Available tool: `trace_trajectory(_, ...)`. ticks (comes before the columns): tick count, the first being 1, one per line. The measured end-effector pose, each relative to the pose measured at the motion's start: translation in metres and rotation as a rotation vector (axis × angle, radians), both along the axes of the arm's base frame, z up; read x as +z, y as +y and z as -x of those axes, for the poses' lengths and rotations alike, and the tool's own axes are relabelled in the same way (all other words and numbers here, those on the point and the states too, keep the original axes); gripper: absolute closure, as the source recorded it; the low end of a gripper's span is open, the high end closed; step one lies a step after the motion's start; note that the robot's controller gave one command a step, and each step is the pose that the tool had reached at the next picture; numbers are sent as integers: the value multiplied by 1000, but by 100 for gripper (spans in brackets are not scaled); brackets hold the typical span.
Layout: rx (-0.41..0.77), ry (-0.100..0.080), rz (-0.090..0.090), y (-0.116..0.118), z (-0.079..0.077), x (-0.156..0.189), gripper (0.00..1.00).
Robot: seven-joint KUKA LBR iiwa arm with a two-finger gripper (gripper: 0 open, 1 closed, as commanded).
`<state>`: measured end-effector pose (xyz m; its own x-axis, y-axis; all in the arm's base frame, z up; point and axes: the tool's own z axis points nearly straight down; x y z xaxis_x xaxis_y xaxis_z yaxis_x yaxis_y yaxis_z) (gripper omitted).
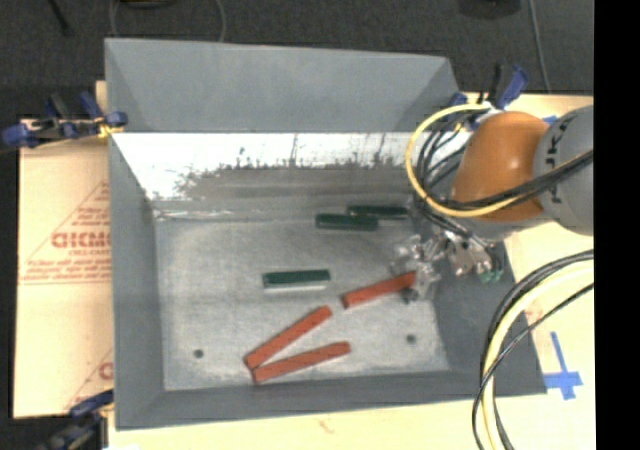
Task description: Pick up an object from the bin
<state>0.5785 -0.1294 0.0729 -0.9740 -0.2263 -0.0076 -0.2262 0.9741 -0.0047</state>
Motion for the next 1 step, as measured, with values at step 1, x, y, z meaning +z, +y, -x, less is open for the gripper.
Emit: trace_trajectory(1, 10, -4, 1, -3, 8, 145, 100)
